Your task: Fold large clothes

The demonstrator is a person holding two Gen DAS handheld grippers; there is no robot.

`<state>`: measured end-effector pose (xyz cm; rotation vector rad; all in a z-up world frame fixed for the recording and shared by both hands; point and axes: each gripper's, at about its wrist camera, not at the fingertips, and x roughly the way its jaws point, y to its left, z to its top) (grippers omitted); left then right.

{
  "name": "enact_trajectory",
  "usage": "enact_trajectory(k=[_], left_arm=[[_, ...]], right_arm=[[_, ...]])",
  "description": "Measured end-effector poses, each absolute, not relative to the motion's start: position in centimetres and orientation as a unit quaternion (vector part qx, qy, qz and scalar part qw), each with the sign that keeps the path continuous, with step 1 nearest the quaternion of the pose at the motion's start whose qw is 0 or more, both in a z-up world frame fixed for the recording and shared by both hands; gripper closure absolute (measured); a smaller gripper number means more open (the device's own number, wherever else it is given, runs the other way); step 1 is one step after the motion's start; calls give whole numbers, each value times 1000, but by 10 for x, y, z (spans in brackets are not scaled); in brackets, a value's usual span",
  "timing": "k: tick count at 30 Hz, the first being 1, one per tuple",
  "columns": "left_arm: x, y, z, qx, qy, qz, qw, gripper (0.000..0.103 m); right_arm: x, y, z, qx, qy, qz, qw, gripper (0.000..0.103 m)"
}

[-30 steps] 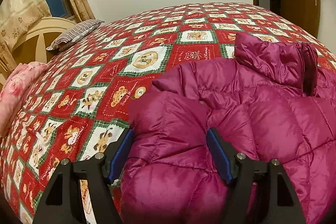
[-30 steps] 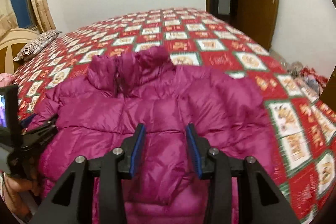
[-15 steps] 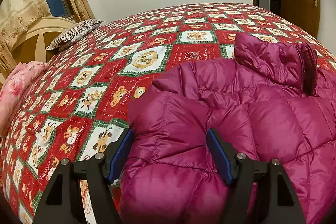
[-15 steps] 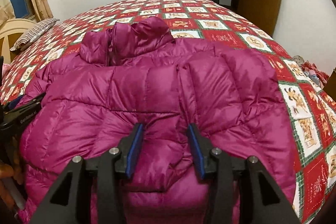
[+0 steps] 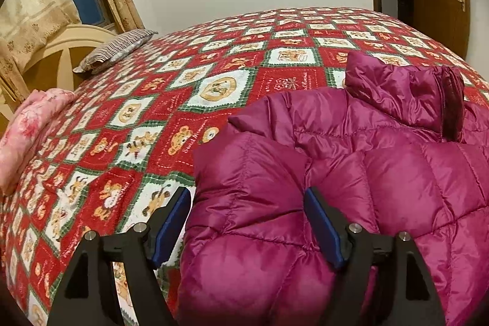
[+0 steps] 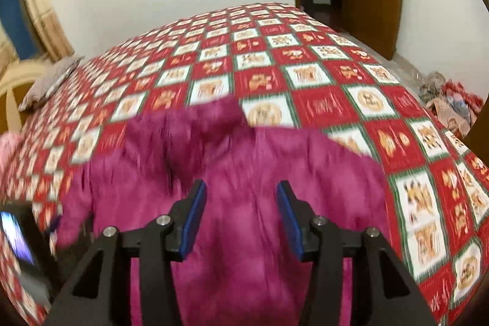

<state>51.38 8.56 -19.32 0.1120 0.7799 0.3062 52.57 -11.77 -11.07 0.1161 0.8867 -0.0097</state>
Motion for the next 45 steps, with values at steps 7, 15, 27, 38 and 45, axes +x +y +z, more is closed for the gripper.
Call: enact_trajectory(k=[7, 15, 27, 38, 45], left_arm=[[514, 85, -193, 61, 377, 154, 911, 24], [514, 84, -195, 57, 380, 153, 910, 24], [515, 91, -194, 41, 384, 144, 911, 24], [515, 93, -194, 32, 386, 132, 913, 24], [506, 109, -152, -48, 363, 51, 929, 24]], right_arm=[[599, -96, -122, 115, 466, -6, 877, 38], [630, -78, -153, 58, 509, -38, 858, 38], [595, -92, -157, -68, 496, -48, 864, 88], [568, -110, -188, -46, 456, -63, 887, 88], [559, -124, -191, -3, 419, -48, 907, 89]])
